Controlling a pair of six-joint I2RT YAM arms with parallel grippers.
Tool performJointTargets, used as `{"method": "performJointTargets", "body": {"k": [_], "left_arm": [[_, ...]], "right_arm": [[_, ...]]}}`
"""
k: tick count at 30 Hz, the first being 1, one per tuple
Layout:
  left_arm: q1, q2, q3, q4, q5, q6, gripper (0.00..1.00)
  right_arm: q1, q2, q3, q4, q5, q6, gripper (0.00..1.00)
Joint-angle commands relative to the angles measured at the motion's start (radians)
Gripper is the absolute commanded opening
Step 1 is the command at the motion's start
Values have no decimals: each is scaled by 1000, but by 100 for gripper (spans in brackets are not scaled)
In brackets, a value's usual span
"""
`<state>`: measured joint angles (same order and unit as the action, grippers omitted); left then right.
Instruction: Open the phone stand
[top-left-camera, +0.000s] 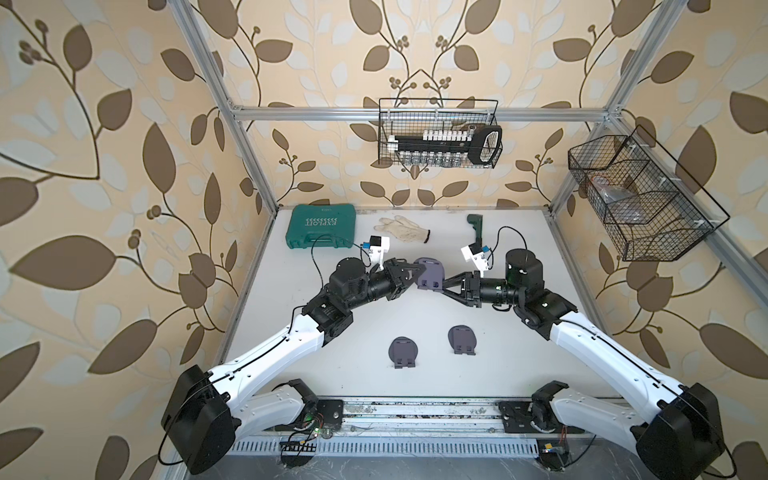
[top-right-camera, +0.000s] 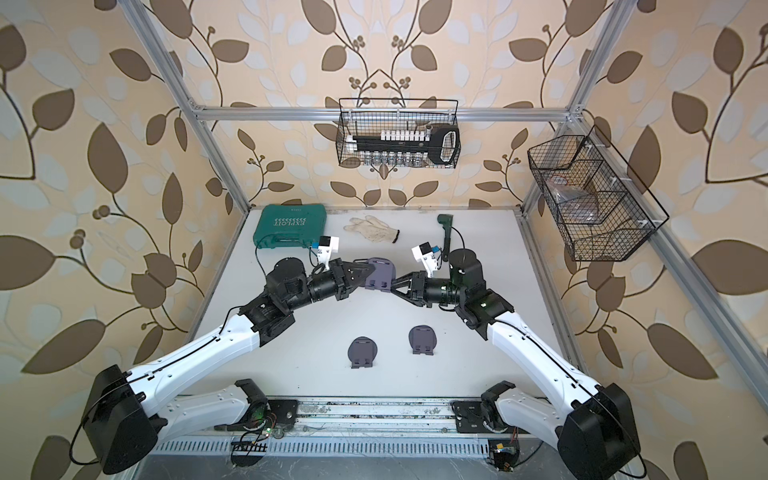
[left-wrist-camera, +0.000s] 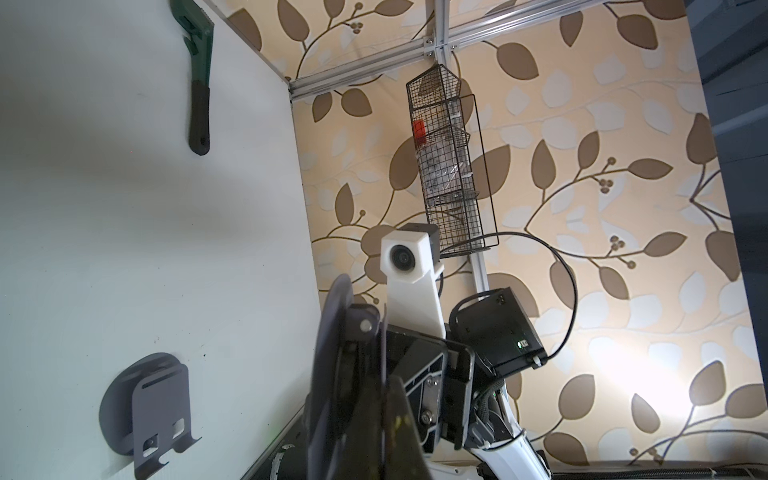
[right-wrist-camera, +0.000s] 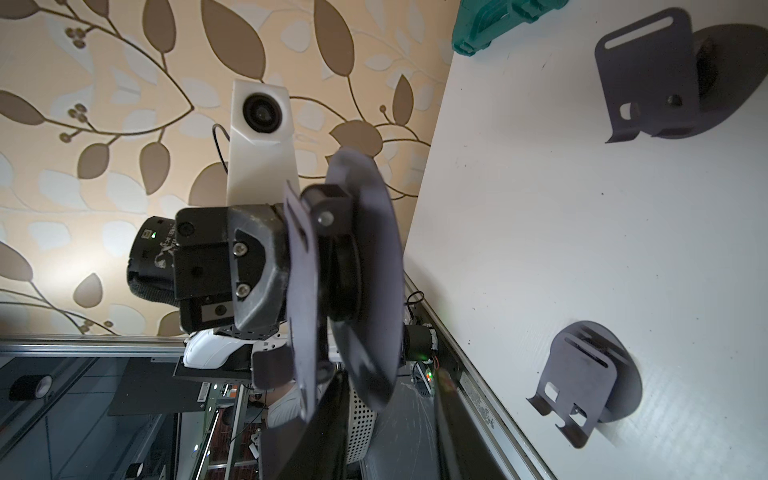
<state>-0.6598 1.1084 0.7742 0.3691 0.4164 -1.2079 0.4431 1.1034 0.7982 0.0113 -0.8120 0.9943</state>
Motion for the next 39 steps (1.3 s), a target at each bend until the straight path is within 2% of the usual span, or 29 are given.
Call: {"method": "performJointTargets", "body": {"k": [1,9,14,22,26,30,33,39], "left_arm": [[0,10,7,45,39,16,0],[0,39,4,77,80,-13,0],[0,55,-24,128,122,-51,0],[0,9,-11,50,181,13,0],[-1,-7,55,38,267,92,0],[0,10,128,107,369,132,0],[-1,-11,133,163,359,149,0],[3,-69,158,197,311,256,0]], "right_arm": [[5,13,52,54,2,-16,30],[5,32,63,77,36,-28,24],[5,53,100,77,45,-28,1],[5,52,91,25,37,-35,0],[2,63,85,-77,30,-57,0],[-7,104,52,-78,-32,-18,0],[-18,143,25,-69,-79,18,0],[-24,229,-54,31,-177,118,0]]}}
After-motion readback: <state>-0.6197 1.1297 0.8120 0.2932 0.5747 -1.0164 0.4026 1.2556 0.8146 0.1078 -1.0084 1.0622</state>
